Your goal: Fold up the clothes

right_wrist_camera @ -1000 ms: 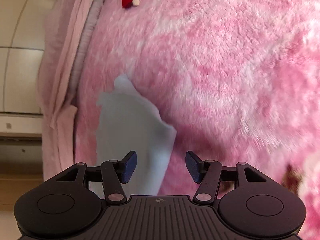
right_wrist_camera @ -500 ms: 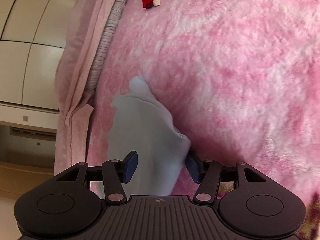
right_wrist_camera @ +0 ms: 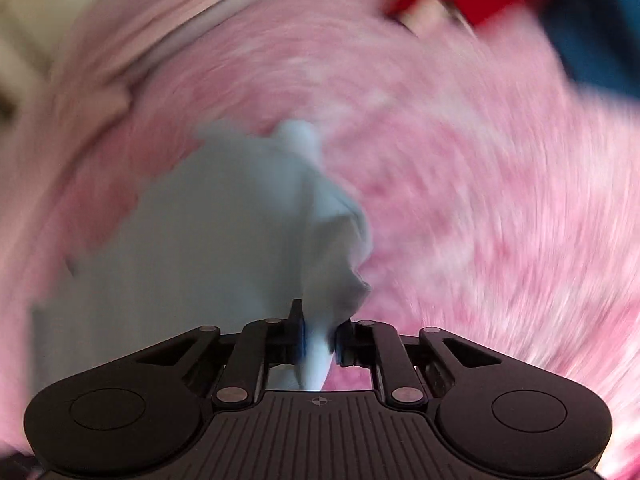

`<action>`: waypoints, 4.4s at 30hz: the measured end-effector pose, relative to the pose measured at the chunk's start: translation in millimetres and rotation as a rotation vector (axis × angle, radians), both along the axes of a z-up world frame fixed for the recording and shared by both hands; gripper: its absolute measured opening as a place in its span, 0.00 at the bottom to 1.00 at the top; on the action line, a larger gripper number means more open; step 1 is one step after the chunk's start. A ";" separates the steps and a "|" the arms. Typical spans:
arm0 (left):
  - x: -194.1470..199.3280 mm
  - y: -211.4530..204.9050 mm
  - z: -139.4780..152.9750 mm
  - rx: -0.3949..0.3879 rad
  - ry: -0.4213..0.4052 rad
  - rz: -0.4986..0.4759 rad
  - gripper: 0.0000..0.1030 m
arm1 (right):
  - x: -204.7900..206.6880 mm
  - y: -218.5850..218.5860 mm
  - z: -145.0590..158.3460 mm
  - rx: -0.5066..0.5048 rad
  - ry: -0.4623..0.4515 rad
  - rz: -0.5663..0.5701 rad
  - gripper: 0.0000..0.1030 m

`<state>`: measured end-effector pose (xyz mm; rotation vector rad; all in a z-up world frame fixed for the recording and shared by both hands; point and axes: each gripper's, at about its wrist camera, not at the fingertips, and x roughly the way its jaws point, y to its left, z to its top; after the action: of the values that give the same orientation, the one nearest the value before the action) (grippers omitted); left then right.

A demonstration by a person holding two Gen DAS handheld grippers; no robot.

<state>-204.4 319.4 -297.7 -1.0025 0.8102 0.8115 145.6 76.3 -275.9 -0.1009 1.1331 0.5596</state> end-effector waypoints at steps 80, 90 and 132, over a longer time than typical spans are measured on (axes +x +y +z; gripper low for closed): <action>-81.2 15.8 -17.2 0.030 -0.206 0.045 0.32 | -125.1 112.5 2.0 0.144 0.155 0.503 0.53; -134.6 -49.2 -0.8 -0.229 -0.364 0.397 0.50 | -85.5 60.6 1.3 0.192 0.307 0.332 0.53; -147.0 36.1 -61.0 -0.175 -0.563 0.534 0.16 | -6.4 166.9 -80.7 0.473 0.590 0.275 0.23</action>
<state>-351.3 355.5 -358.7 -1.5476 0.1223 0.8494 139.3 243.2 -356.6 0.3440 1.5334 1.1379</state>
